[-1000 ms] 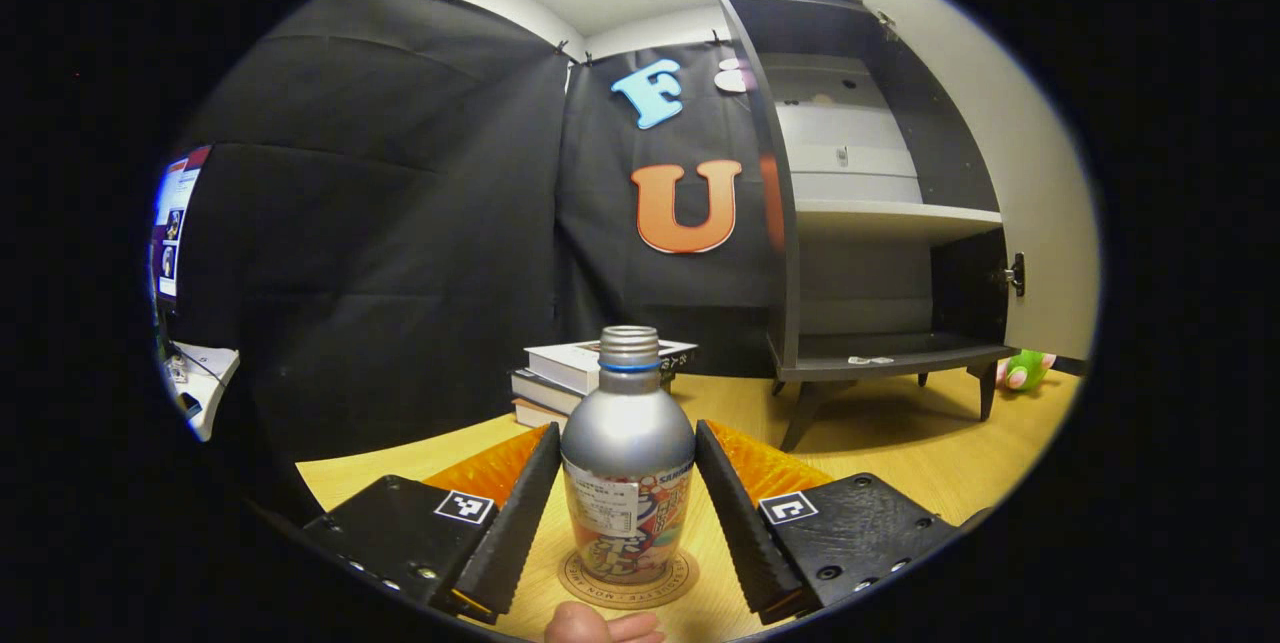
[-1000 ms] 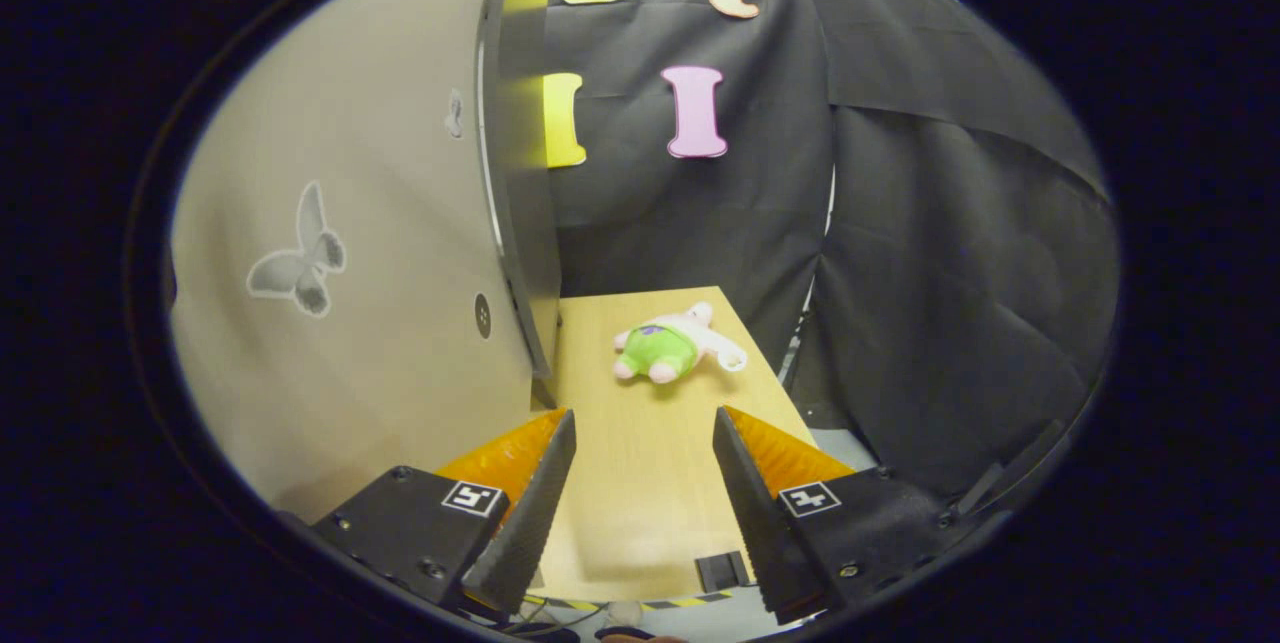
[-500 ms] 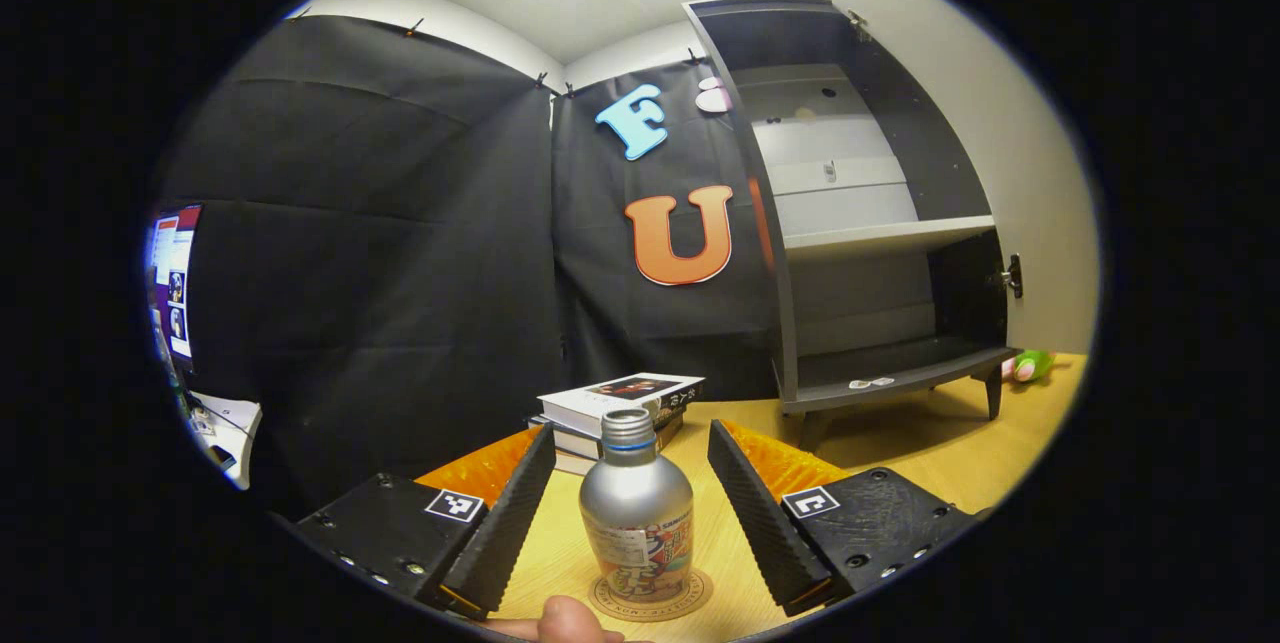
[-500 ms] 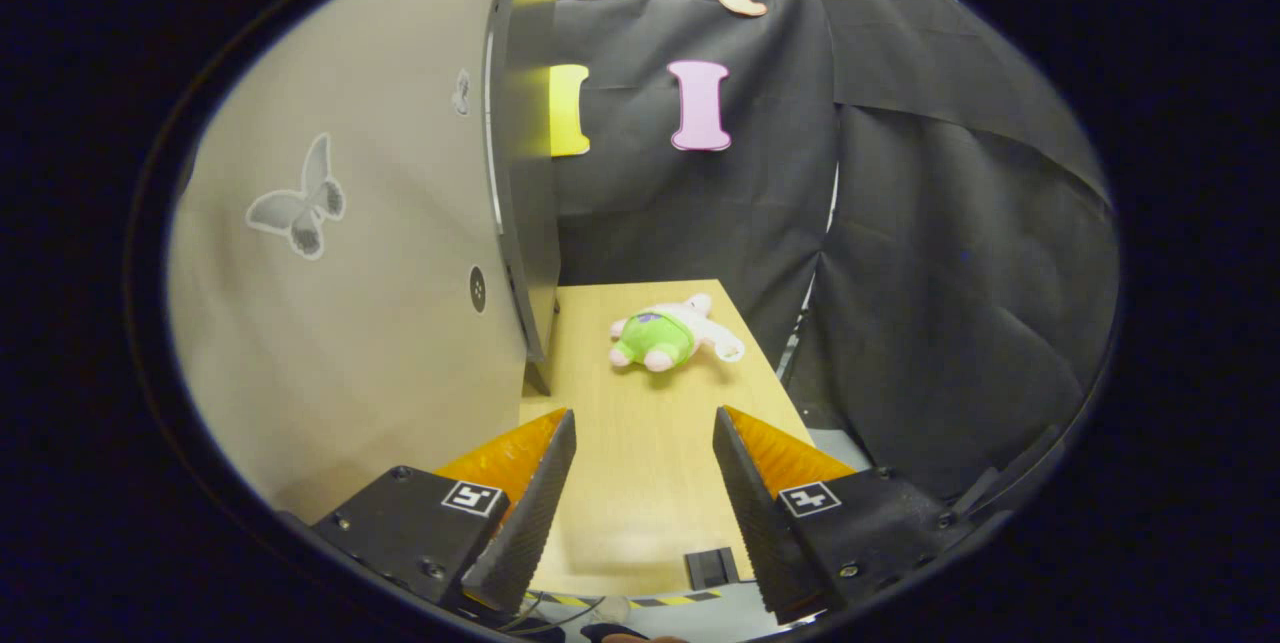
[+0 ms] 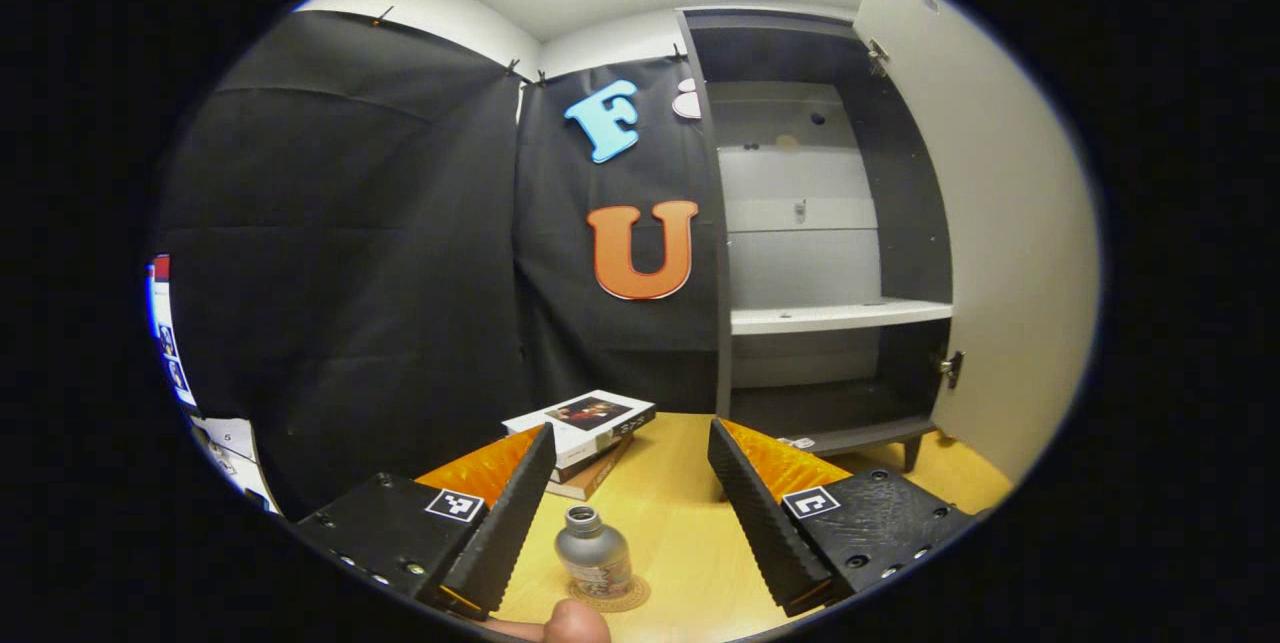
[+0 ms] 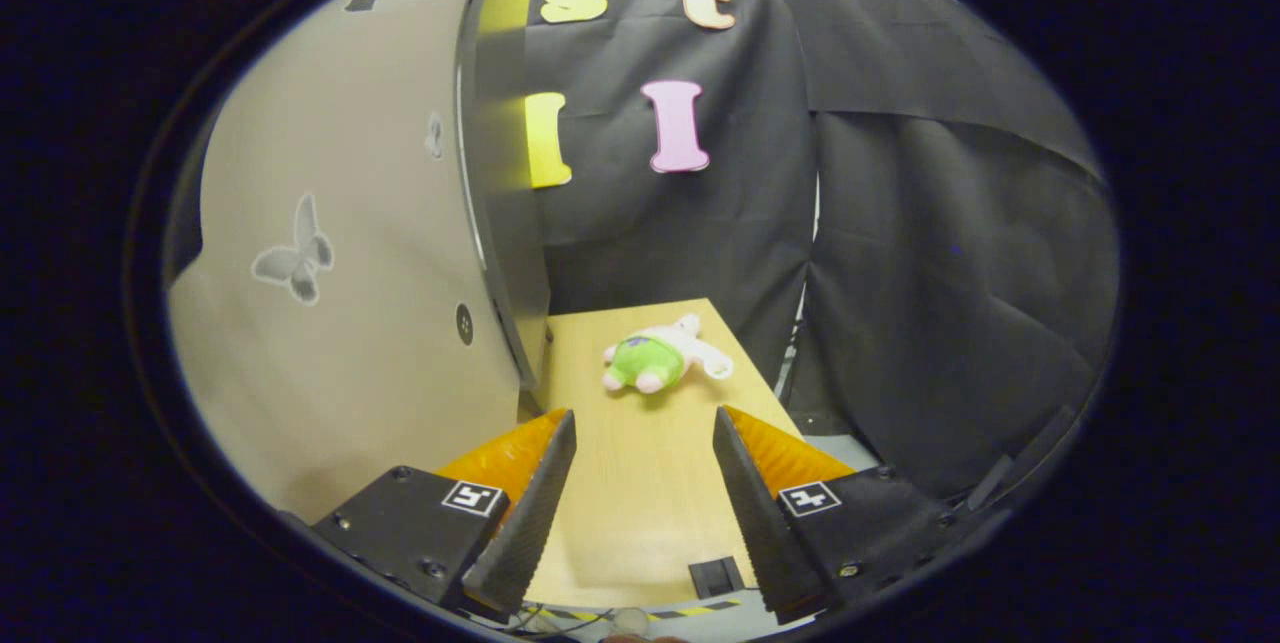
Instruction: Open the cabinet door with the right hand, grasp the bottle in the cabinet with the left hand and place it on the coaster, then close the cabinet door with the right hand.
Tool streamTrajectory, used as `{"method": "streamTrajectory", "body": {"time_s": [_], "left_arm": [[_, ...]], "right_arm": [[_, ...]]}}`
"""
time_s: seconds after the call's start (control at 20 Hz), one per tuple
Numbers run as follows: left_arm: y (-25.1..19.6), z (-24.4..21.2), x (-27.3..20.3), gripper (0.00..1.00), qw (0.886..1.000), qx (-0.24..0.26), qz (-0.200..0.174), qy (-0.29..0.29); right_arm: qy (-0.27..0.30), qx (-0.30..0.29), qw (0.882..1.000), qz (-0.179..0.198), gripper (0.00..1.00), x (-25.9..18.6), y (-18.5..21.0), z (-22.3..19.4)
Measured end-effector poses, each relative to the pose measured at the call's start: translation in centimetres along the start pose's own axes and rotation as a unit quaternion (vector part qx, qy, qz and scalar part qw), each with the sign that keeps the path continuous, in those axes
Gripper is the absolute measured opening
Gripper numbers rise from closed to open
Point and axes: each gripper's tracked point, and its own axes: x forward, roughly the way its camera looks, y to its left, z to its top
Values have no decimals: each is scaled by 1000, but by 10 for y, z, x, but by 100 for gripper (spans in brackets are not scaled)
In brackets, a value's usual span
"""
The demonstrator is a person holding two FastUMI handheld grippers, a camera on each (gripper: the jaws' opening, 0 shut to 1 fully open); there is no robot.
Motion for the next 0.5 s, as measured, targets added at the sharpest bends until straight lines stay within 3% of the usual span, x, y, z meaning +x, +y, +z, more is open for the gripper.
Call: {"method": "streamTrajectory", "body": {"time_s": [0.2,0.25,0.35,0.4,0.5], "left_arm": [[-44,36,-2,93,998,-31,-52,26],[-52,47,2,86,997,-38,-55,27],[-60,60,9,99,997,-45,-38,53],[-72,62,12,92,995,-55,-40,76],[-86,87,16,90,994,-71,-40,75]], "right_arm": [[-50,-4,999,13,86,-12,1,34],[-61,-5,998,12,86,-16,1,41],[-82,-15,997,5,86,-28,-1,54],[-96,-24,995,9,86,-35,3,62],[-119,-29,992,14,86,-49,7,71]]}}
